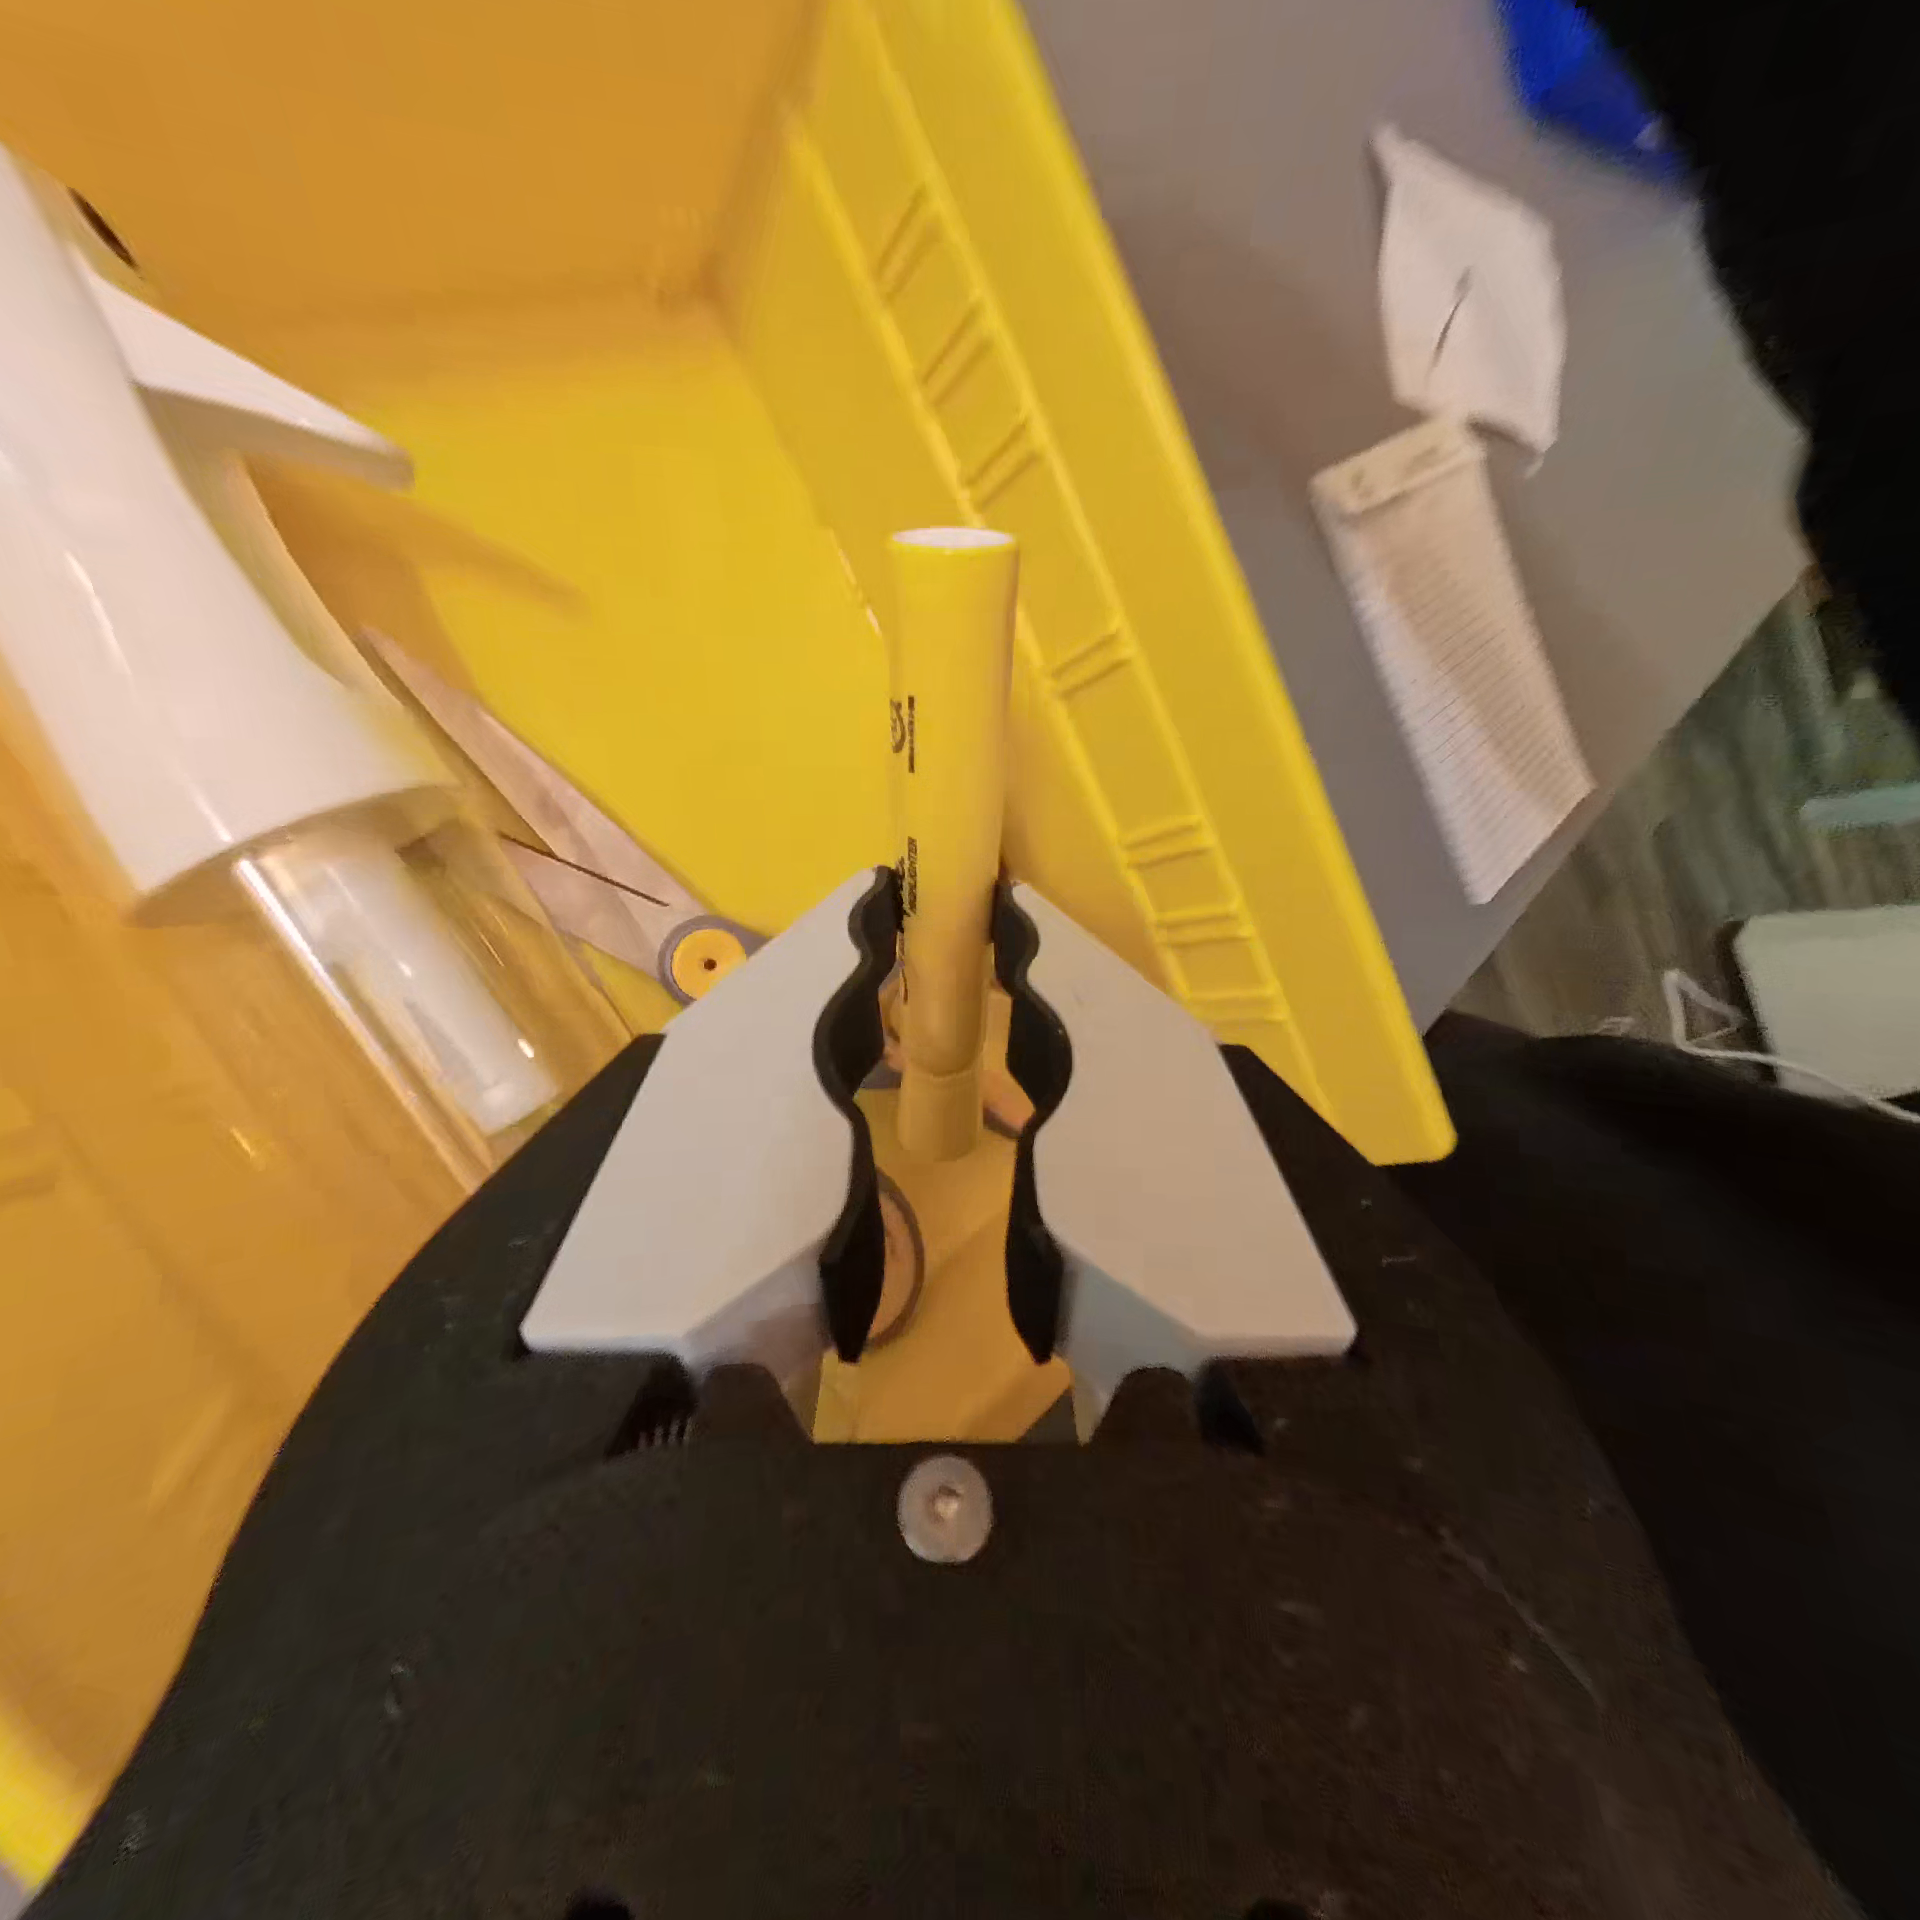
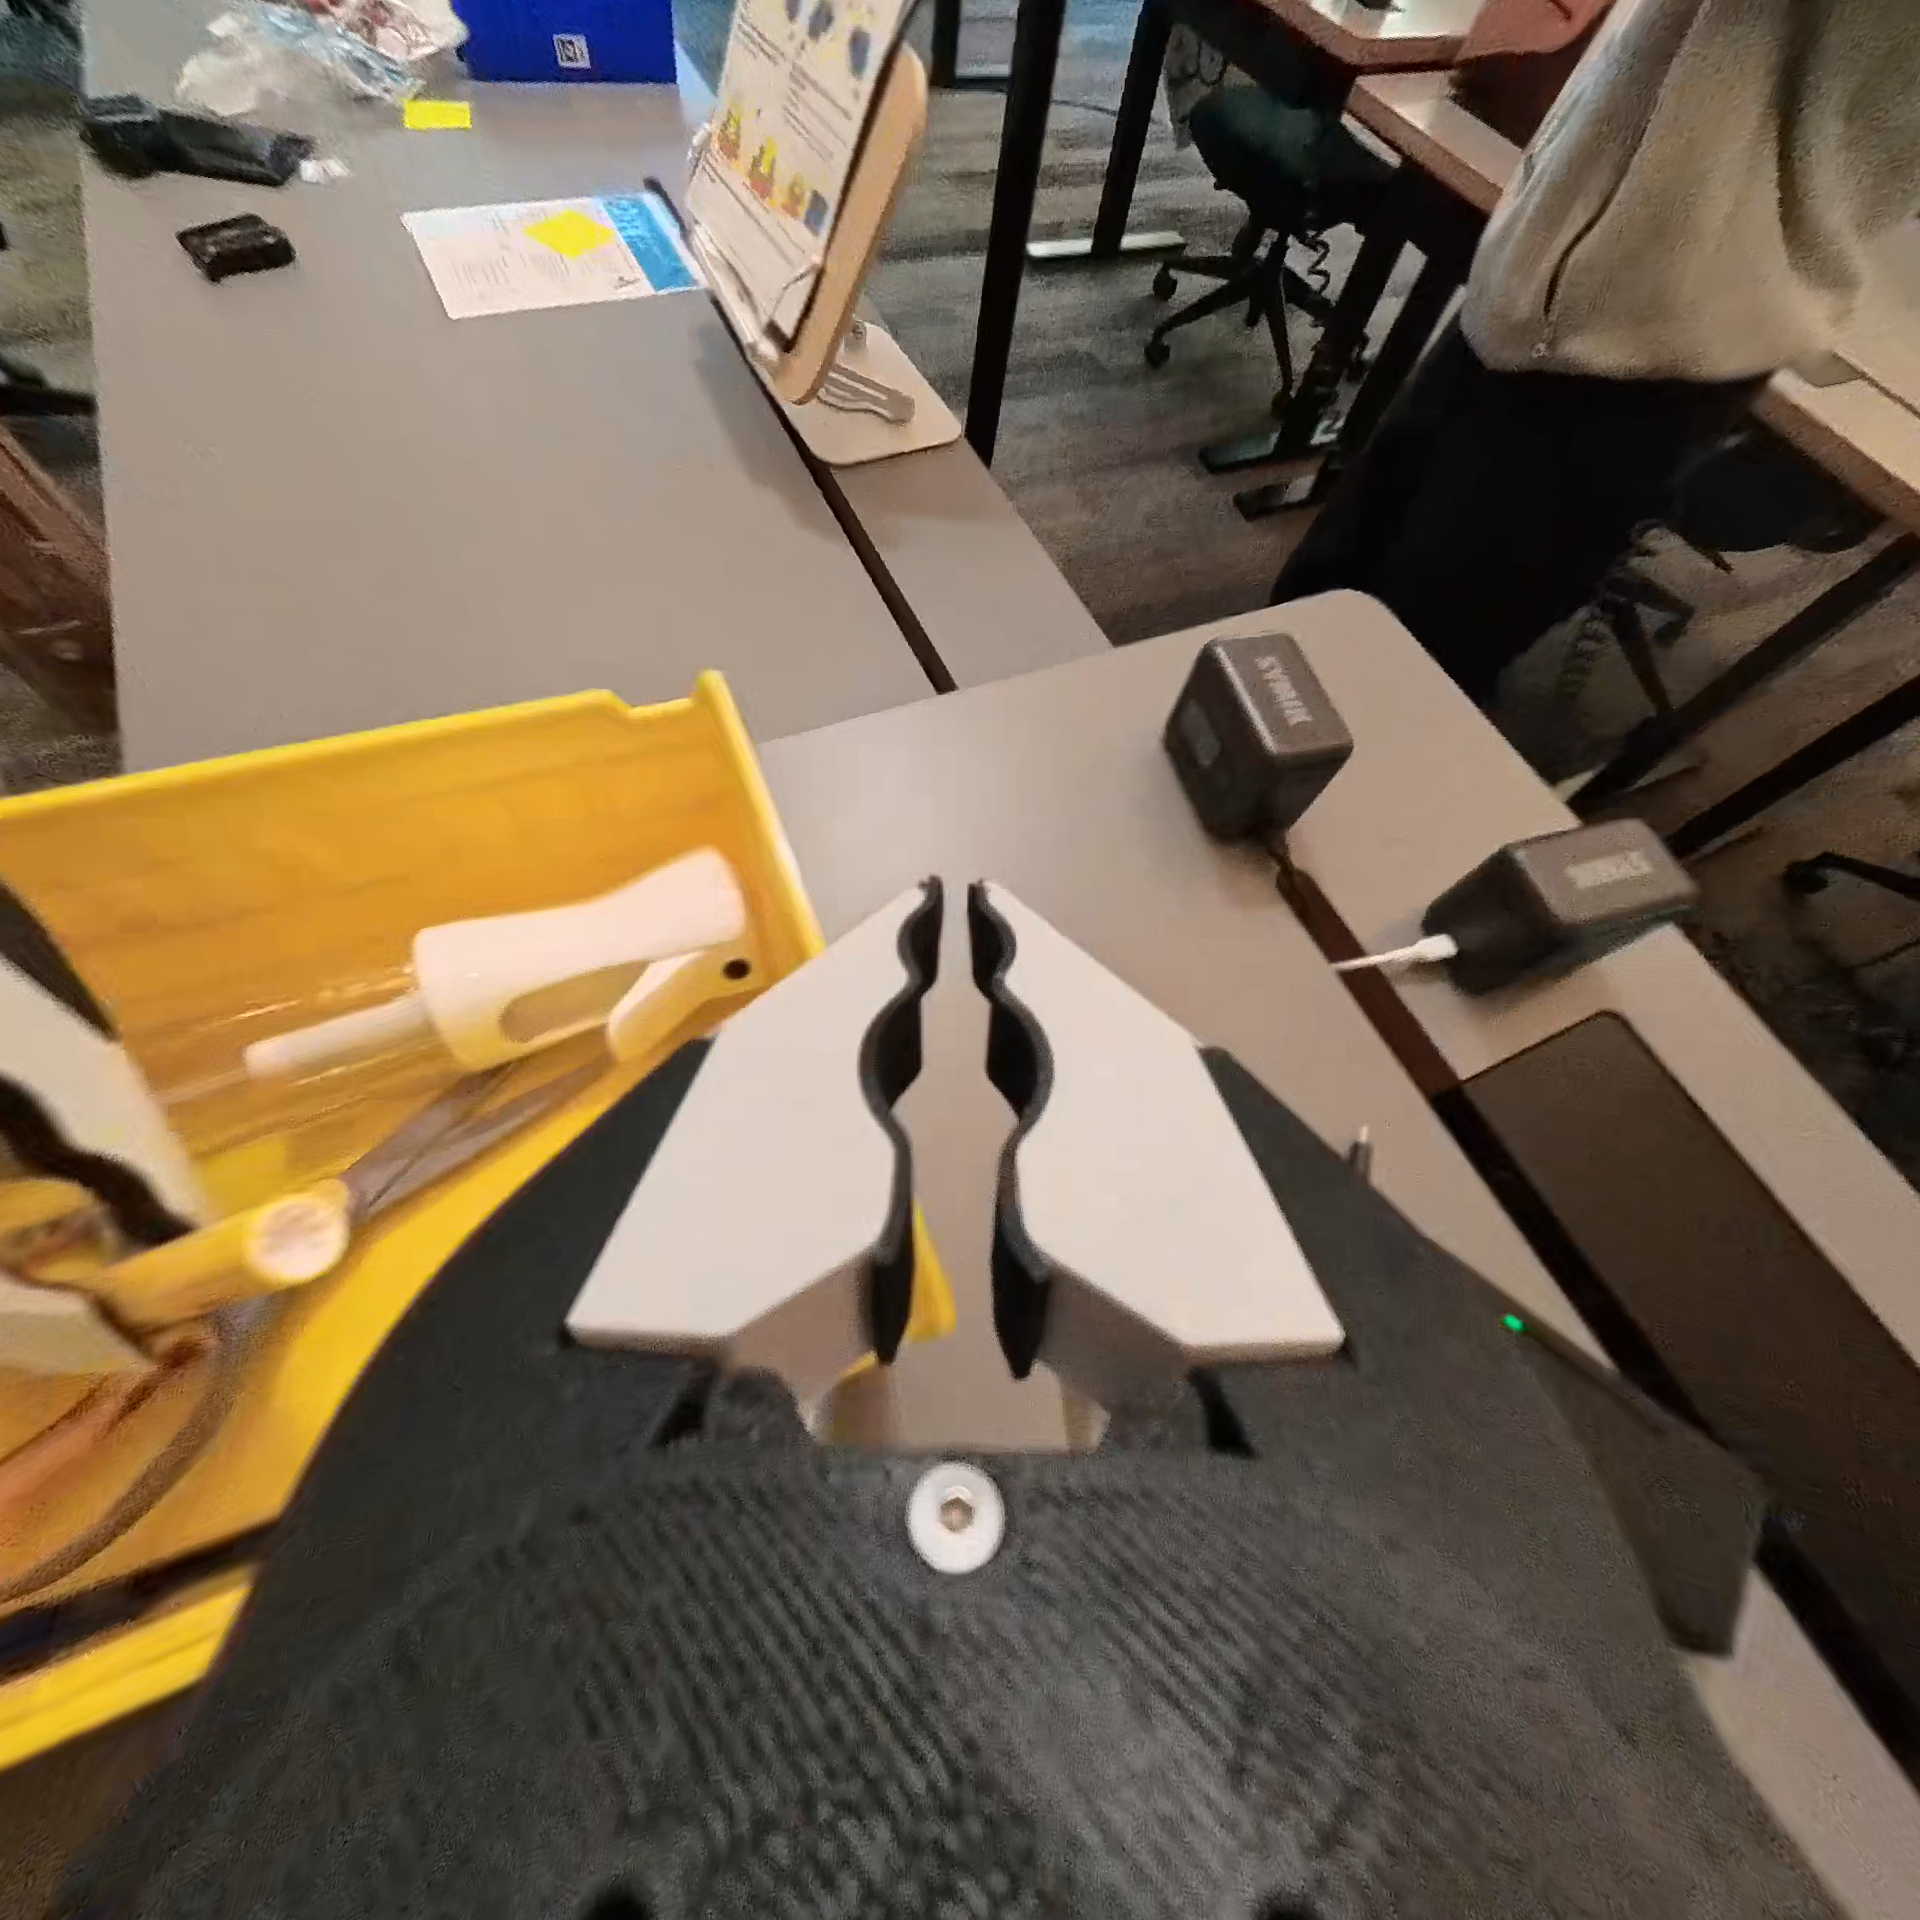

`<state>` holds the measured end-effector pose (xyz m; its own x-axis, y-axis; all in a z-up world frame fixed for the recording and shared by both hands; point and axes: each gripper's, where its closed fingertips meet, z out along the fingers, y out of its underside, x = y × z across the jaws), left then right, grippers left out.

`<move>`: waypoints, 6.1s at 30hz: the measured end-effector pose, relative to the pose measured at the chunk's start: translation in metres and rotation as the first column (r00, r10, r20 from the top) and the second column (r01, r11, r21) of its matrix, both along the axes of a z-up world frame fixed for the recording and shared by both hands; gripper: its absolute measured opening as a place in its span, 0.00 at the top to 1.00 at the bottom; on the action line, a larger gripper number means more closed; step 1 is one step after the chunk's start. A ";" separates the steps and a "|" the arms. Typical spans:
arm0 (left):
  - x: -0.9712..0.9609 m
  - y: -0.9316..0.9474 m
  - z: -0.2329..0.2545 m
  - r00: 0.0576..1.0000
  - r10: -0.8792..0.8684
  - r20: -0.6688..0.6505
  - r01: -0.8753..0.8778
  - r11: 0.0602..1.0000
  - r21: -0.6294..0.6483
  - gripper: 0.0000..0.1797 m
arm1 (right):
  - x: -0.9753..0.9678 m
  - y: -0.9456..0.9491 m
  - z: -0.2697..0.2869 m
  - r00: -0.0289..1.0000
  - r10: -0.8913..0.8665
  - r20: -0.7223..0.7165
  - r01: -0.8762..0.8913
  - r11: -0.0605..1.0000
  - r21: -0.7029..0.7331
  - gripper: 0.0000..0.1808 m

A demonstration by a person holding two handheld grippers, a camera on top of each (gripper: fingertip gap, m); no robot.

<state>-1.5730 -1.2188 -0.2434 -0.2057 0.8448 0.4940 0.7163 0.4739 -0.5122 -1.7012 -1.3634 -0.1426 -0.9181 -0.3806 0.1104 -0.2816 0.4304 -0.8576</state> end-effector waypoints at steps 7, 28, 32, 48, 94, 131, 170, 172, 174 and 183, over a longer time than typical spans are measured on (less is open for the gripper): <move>-0.012 0.018 -0.023 0.991 0.047 0.122 -0.055 0.996 0.066 0.87 | 0.025 0.059 0.000 0.984 0.010 0.178 0.000 0.998 -0.058 0.93; 0.461 0.020 0.029 0.617 0.763 -0.190 -0.787 0.601 -0.143 0.79 | 0.505 0.080 0.088 0.746 0.438 0.501 -0.374 0.899 -0.230 0.84; 0.561 0.024 0.015 0.473 0.864 -0.173 -0.880 0.472 -0.050 0.78 | 0.582 0.053 0.068 0.786 0.496 0.368 -0.457 0.868 -0.194 0.82; 0.713 -0.162 -0.044 0.389 0.919 0.062 -0.918 0.392 -0.058 0.68 | 0.718 -0.172 -0.054 0.712 0.406 0.574 -0.478 0.878 -0.028 0.70; 1.146 -0.708 -0.054 0.439 0.893 -0.099 -0.700 0.271 -0.661 0.50 | 0.994 -0.529 -0.102 0.959 0.083 0.271 -0.060 0.994 -0.093 0.37; 1.131 -0.848 -0.246 0.979 0.123 -0.161 -0.146 0.980 -0.137 0.67 | 1.232 -0.702 -0.366 0.901 0.402 -0.161 -0.235 0.766 0.599 0.52; 1.145 -0.817 -0.259 0.992 0.100 0.075 -0.096 0.994 -0.059 1.00 | 1.230 -0.689 -0.323 0.922 0.347 -0.170 -0.244 0.864 0.440 0.54; 1.150 -0.817 -0.254 0.994 0.100 0.051 -0.097 0.994 -0.044 1.00 | 1.234 -0.697 -0.336 0.902 0.391 -0.183 -0.270 0.841 0.470 0.52; 1.160 -0.822 -0.255 0.991 0.117 0.060 -0.114 0.992 -0.056 1.00 | 1.234 -0.700 -0.351 0.887 0.429 -0.170 -0.289 0.803 0.521 0.51; 1.167 -0.822 -0.282 0.978 0.135 0.158 -0.128 0.990 -0.057 1.00 | 1.224 -0.701 -0.360 0.927 0.366 -0.075 -0.261 0.778 0.571 0.56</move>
<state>-0.4056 -2.0410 -0.5250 -0.3903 0.8264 0.4058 0.7244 0.5477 -0.4187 -0.4769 -2.0649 -0.5027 -0.7225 -0.6889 -0.0587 -0.6030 0.6695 -0.4338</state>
